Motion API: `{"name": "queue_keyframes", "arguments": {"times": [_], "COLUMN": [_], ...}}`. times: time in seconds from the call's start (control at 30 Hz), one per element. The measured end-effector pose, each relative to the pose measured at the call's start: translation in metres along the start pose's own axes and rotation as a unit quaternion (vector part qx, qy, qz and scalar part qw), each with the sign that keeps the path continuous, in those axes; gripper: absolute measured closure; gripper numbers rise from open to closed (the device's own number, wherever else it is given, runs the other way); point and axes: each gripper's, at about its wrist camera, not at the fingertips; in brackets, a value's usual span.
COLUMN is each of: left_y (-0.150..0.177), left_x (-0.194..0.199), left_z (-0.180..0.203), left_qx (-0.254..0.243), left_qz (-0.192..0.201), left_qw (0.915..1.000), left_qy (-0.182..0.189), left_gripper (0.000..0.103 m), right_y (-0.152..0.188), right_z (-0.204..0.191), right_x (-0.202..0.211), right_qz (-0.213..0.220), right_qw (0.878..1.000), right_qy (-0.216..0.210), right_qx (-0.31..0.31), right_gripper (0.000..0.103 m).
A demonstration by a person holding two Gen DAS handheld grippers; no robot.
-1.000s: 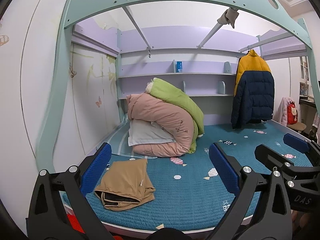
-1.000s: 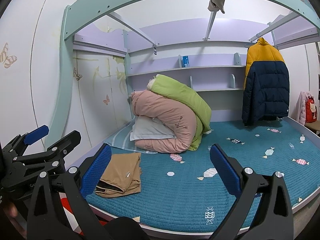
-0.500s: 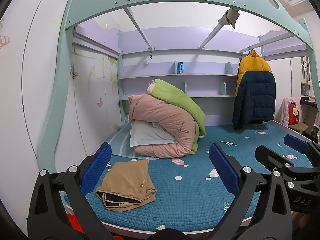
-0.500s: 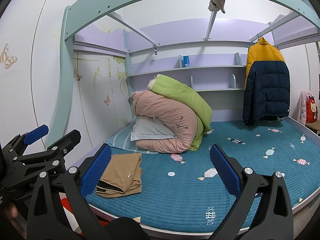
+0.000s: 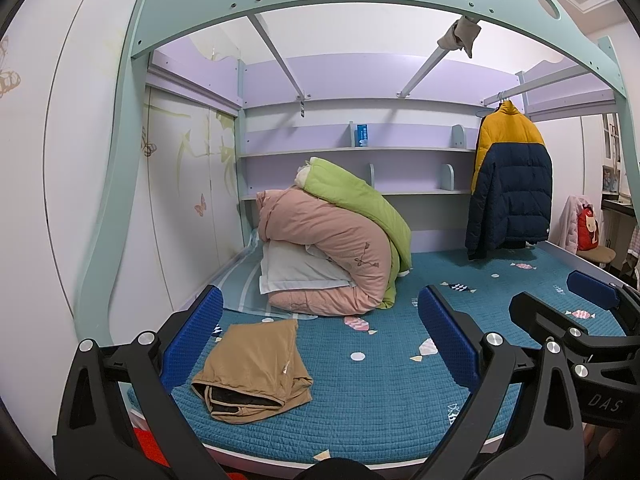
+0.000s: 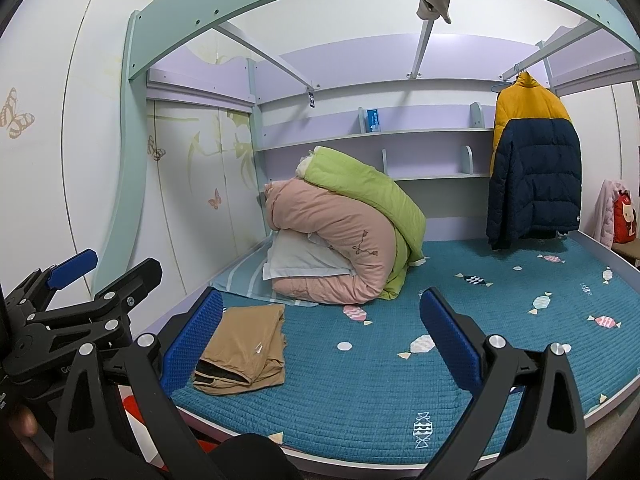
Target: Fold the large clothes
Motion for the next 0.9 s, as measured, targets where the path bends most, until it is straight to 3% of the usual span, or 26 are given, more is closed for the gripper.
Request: {"name": "queue_keyframes", "arguments": {"times": [0.9], "left_y": [0.0000], "left_x": [0.0028], "left_z": [-0.0071], "left_qx": [-0.001], "left_qz": [0.007], "left_qw": [1.0000], "left_qy": [-0.005], "left_gripper": [0.005], "right_y": [0.0011], "right_z": [-0.0021], "right_x": [-0.0028], "right_qz": [-0.003], "right_qw": [1.000], "right_qy": [-0.003], "right_qx": [-0.003], "right_gripper": [0.008]}}
Point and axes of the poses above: each gripper's, at about its wrist camera, not at the fingertips, and x roughly against the way its jaws point, z to its right, y to its underside, and after that the axes turned 15 degrees about y, right-handed
